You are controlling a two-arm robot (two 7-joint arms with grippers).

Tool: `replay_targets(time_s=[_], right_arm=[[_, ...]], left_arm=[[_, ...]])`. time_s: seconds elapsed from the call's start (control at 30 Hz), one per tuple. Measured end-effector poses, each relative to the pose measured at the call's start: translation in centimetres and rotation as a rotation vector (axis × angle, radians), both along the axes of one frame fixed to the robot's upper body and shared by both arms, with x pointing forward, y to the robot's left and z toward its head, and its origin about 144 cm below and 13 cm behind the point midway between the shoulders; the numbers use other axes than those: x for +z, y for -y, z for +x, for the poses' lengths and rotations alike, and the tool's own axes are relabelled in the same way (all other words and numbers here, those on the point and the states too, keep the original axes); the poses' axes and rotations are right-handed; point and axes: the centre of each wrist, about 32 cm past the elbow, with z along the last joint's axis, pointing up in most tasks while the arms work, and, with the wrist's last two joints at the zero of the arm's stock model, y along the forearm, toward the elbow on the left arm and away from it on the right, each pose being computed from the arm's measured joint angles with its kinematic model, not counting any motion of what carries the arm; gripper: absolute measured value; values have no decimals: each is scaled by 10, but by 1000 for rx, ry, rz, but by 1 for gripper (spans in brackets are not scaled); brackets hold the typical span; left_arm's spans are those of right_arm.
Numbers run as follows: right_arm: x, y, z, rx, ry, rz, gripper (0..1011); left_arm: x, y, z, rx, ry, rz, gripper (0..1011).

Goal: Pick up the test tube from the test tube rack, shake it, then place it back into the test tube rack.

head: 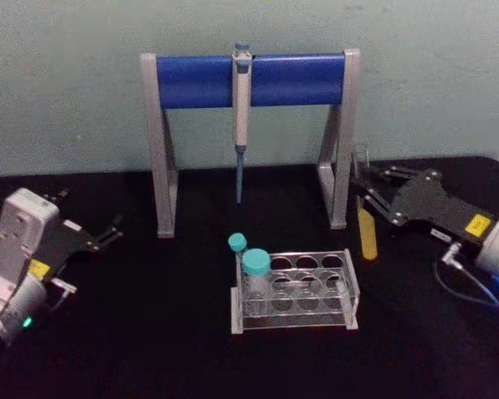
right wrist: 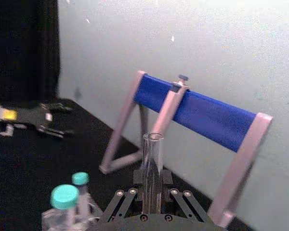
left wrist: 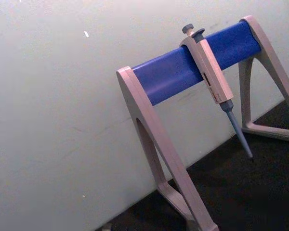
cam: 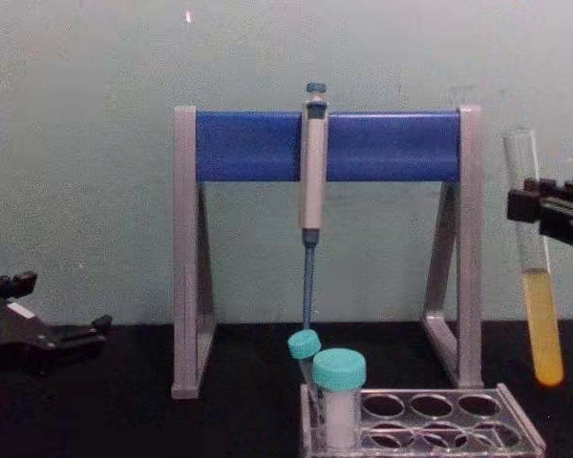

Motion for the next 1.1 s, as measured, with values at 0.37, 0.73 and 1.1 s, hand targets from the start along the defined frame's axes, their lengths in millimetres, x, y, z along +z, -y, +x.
replay_targets(time_s=[0.37, 0.73, 1.1], right_arm=[[-9, -23, 14, -55, 73, 16, 229], [-24, -38, 30, 96, 23, 217, 229], [-18, -24, 23, 182, -96, 235, 229]], left_arm=[[0, 0, 0, 0, 0, 0, 1001], [0, 0, 0, 0, 0, 0, 1001], [0, 0, 0, 0, 0, 0, 1001]])
